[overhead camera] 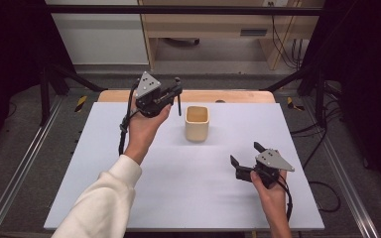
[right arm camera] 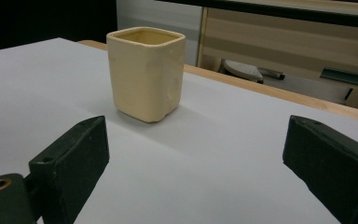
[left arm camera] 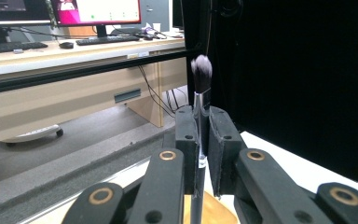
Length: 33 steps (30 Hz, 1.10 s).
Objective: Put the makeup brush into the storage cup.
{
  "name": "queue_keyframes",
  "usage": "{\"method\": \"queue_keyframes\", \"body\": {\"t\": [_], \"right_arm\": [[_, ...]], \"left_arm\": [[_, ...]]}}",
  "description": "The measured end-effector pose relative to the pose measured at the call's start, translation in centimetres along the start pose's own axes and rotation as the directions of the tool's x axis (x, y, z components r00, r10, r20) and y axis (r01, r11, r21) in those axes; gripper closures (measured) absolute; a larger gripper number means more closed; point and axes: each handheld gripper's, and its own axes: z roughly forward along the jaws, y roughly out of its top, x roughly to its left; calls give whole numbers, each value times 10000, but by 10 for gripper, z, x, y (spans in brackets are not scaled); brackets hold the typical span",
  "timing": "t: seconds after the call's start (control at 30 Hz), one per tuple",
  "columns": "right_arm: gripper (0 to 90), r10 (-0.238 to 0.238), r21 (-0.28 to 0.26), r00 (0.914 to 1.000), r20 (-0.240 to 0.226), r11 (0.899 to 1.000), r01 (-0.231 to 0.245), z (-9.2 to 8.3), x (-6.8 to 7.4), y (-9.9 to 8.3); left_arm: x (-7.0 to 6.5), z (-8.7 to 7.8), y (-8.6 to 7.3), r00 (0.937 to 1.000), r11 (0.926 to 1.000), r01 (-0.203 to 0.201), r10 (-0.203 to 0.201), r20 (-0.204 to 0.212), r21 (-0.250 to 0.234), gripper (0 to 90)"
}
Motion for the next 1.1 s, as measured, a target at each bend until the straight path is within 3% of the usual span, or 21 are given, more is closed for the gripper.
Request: {"method": "queue_keyframes", "body": {"t": [0.37,1.1], "right_arm": [[78,-114,-60,9999,82,9999,115,-3,-5,-4],[83,133,-228,9998,115,9997,-131,-6,-12,-7]], "left_arm": [[3,15,-2,9994,9991,310,-315,-172,-287,840],[3,38,-12,9978,9982,337,-364,-553,-488,840]]}}
